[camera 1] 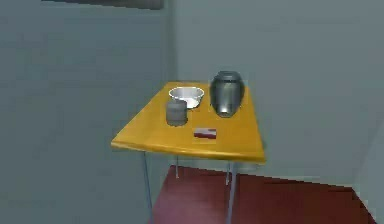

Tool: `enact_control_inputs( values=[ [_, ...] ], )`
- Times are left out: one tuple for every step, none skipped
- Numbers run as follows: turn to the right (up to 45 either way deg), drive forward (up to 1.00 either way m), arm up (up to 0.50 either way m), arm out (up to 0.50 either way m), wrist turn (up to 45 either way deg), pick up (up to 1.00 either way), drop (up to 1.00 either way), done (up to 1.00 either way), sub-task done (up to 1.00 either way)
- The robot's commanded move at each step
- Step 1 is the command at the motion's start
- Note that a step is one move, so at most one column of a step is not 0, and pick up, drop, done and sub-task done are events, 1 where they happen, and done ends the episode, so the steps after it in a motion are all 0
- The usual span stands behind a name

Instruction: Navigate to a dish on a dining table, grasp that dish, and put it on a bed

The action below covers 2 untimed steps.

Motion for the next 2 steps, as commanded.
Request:
enact_control_inputs(
  values=[
    [42.0, 0.0, 0.0, 0.0, 0.0, 0.0, 0.0, 0.0, 0.0],
    [0.0, 0.75, 0.0, 0.0, 0.0, 0.0, 0.0, 0.0, 0.0]
  ],
)
